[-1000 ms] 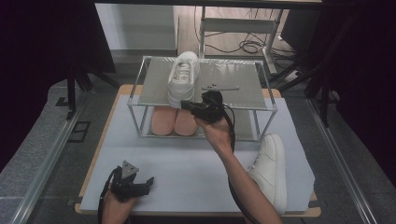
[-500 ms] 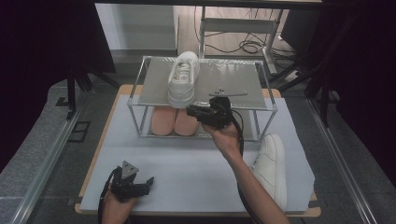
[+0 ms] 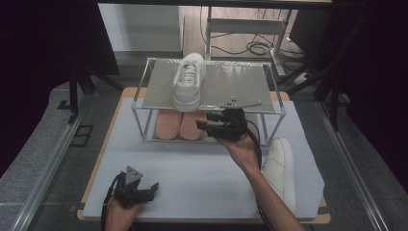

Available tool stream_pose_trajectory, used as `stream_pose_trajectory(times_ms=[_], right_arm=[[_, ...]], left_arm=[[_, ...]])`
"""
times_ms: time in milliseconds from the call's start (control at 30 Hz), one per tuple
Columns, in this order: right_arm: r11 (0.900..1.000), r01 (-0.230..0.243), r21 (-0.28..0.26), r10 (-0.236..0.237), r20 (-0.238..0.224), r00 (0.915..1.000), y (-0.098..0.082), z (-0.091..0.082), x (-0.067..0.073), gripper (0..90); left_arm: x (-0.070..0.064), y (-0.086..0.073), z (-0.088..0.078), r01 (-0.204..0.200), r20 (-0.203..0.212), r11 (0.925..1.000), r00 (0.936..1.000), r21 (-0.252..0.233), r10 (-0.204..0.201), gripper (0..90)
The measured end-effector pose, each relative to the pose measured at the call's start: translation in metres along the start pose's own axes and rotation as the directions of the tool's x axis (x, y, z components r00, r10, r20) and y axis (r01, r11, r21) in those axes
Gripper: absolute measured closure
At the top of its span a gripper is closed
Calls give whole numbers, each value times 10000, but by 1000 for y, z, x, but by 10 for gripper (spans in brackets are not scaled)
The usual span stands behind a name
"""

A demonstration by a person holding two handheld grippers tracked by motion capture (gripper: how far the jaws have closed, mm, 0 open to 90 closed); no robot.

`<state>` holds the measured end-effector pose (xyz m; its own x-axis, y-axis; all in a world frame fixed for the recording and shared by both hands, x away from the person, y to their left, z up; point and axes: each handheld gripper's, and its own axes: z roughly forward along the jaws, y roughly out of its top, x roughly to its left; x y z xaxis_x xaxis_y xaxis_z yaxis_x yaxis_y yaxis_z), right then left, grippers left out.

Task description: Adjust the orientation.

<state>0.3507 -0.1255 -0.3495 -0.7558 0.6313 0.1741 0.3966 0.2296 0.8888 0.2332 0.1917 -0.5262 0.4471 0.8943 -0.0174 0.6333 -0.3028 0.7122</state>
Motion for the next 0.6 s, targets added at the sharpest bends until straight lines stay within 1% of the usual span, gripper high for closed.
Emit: stream_pose_trajectory(times_ms=[133, 200, 300, 333, 367, 400, 533, 600], right_arm=[[9981, 527, 323, -531, 140, 9985, -6, -3, 2, 408], [9964, 707, 473, -716, 169, 9973, -10, -4, 3, 386], [9945, 763, 723, -774, 124, 9969, -17, -5, 3, 358], [9945, 763, 723, -774, 124, 9969, -17, -5, 3, 358], [9925, 816, 911, -825, 55, 9966, -20, -5, 2, 355], [9915, 867, 970, -874, 32, 9962, -22, -6, 1, 353], [9891, 943, 1128, -927, -198, 9955, -30, -7, 0, 281], [9872, 1093, 1162, -1076, -209, 9940, -34, -8, 0, 246]], left_arm=[[0, 0, 0, 1, -7, 10000, 10000, -4, -1, 143], [0, 0, 0, 0, -13, 10000, 10000, 4, 0, 143], [0, 0, 0, 6, -18, 10000, 10000, -4, -6, 143], [0, 0, 0, 6, -18, 10000, 10000, -4, -6, 143], [0, 0, 0, 9, -20, 10000, 10000, -6, -9, 143], [0, 0, 0, 10, -21, 10000, 10000, -8, -10, 143], [0, 0, 0, 12, -25, 10000, 10000, -9, -12, 143], [0, 0, 0, 8, -21, 10000, 10000, -10, -8, 143]])
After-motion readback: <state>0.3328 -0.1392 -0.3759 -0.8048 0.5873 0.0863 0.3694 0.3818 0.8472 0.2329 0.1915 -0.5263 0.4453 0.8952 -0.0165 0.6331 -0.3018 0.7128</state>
